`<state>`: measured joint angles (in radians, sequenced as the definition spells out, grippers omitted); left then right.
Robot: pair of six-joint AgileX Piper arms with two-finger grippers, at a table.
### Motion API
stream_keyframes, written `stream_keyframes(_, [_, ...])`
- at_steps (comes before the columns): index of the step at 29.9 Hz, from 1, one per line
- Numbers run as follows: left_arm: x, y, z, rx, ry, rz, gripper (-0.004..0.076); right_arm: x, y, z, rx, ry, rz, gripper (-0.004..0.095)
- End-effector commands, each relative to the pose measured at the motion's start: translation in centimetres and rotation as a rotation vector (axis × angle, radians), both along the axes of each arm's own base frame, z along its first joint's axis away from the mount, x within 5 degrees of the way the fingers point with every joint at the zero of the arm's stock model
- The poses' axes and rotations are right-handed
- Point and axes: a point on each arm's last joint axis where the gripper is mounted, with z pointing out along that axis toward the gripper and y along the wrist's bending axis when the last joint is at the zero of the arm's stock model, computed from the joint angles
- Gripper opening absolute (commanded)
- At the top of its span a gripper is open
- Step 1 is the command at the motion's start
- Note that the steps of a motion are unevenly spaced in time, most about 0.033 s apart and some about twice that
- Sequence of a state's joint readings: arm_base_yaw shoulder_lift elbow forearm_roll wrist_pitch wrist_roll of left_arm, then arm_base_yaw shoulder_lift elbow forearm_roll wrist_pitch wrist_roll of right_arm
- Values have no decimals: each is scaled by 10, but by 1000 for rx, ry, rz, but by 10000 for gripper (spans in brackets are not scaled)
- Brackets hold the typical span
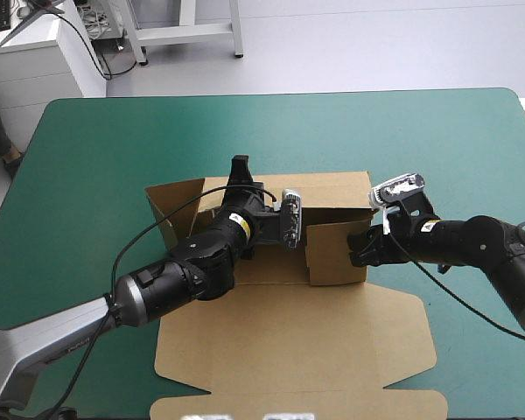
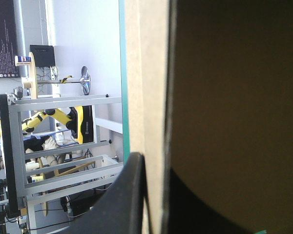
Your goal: Fold the box
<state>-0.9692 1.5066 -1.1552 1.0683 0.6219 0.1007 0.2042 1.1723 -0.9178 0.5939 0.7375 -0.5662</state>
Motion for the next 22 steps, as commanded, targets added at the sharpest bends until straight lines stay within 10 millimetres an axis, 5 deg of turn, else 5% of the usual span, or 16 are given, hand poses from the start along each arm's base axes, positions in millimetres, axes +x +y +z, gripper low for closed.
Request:
stream_keyframes(1, [-7, -4, 11, -88, 15, -41, -8, -1, 1, 14, 36, -67, -5, 559])
stream_keyframes(4, [-7, -4, 11, -88, 15, -41, -8, -1, 0, 13, 23, -70, 1, 623])
stream_keyframes(22, [-7, -5, 11, -95, 13, -51, -8, 20, 3, -2, 90, -3, -104, 605])
